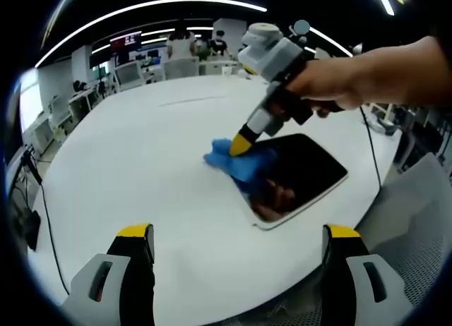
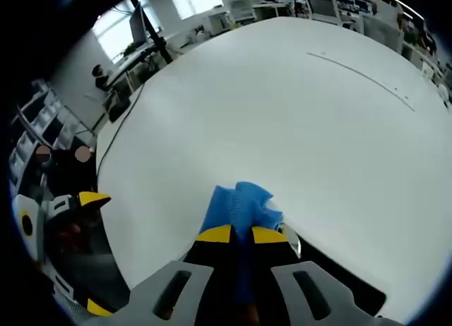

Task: Wipe the mirror surface with the cleaning cloth until all visible marks leave the cleaned area.

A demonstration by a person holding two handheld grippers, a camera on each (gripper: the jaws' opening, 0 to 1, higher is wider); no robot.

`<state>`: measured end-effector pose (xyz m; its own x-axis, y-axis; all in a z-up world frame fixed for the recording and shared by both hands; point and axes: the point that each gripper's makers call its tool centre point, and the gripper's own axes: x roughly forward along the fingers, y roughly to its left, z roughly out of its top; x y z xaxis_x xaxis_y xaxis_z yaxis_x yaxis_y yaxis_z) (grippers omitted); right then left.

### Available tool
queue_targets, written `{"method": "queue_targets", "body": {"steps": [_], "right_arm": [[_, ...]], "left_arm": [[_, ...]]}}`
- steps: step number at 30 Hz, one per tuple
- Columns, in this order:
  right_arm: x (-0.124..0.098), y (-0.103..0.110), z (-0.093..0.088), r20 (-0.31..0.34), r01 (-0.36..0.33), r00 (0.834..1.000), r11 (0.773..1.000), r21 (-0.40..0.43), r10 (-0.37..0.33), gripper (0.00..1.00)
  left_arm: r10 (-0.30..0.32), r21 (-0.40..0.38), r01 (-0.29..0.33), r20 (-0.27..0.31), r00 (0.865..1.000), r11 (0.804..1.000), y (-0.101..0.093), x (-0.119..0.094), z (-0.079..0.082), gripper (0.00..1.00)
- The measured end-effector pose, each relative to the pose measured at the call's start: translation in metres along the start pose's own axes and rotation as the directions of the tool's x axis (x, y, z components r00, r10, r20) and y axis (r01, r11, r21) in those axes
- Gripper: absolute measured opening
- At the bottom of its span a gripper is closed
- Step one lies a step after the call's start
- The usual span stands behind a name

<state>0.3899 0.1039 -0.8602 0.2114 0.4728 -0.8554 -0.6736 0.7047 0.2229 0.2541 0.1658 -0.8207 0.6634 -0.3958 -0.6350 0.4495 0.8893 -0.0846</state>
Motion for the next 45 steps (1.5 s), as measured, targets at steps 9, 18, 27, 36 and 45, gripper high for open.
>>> {"method": "queue_targets", "body": {"steps": [9,18,27,36,45], "right_arm": [[-0.001,0.001,0.000,-0.012,-0.001,1.000,1.000,-0.008,0.001,0.03],[-0.001,0.001,0.000,-0.011,-0.007,1.000,1.000,-0.006,0.007,0.03],[0.001,-0.002,0.000,-0.006,-0.016,1.000,1.000,-0.006,0.016,0.03],[-0.003,-0.005,-0.003,-0.007,-0.008,1.000,1.000,-0.015,0.008,0.03],[-0.006,-0.011,-0.005,-0.013,-0.005,1.000,0.999,-0.033,0.005,0.03]], "left_arm": [[0.011,-0.016,-0.011,0.004,1.000,1.000,0.002,-0.001,0.000,0.99],[0.010,-0.017,-0.010,0.002,1.000,1.000,0.002,-0.001,-0.001,0.99],[0.011,-0.008,-0.011,-0.006,1.000,1.000,0.002,-0.001,-0.002,0.99],[0.001,0.001,-0.001,-0.010,1.000,1.000,0.000,-0.001,-0.002,0.99],[0.001,0.005,-0.001,0.000,1.000,1.000,0.000,-0.002,0.000,0.99]]}}
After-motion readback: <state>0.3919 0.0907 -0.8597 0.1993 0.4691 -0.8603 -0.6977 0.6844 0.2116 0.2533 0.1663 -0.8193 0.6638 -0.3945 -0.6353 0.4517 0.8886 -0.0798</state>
